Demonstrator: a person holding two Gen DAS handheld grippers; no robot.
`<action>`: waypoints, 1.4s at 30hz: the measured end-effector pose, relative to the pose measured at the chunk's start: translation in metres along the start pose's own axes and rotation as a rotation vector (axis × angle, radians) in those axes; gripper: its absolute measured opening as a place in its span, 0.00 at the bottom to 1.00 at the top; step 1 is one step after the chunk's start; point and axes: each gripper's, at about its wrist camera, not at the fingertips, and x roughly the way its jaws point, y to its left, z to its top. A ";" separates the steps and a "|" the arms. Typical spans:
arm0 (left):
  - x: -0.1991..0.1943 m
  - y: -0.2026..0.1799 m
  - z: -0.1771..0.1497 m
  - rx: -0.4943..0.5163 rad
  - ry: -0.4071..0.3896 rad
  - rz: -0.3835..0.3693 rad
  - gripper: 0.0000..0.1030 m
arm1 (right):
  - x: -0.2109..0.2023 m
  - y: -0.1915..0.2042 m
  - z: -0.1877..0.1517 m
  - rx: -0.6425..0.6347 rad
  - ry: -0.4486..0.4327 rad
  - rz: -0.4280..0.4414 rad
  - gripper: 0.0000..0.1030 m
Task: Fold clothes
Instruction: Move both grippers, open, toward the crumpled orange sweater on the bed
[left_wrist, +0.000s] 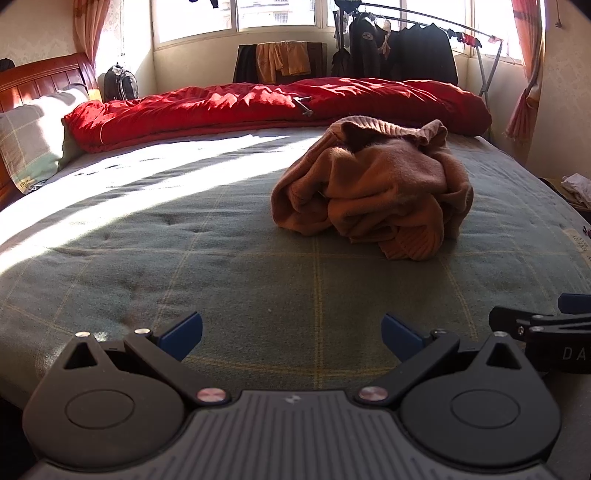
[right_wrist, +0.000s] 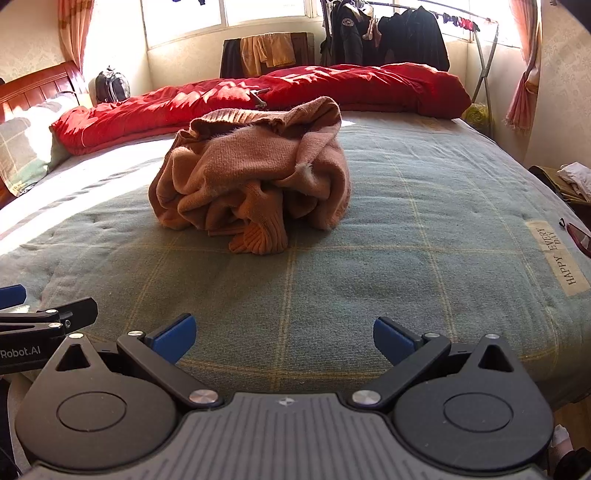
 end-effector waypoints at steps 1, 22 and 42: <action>0.002 0.001 -0.001 0.003 -0.003 0.001 1.00 | 0.000 0.000 0.000 0.000 -0.004 0.001 1.00; 0.003 -0.002 -0.007 -0.001 -0.002 -0.001 1.00 | 0.001 -0.001 0.001 0.009 -0.004 0.002 1.00; 0.009 0.007 -0.004 -0.031 0.008 -0.027 1.00 | 0.007 0.001 0.001 0.007 0.003 0.016 1.00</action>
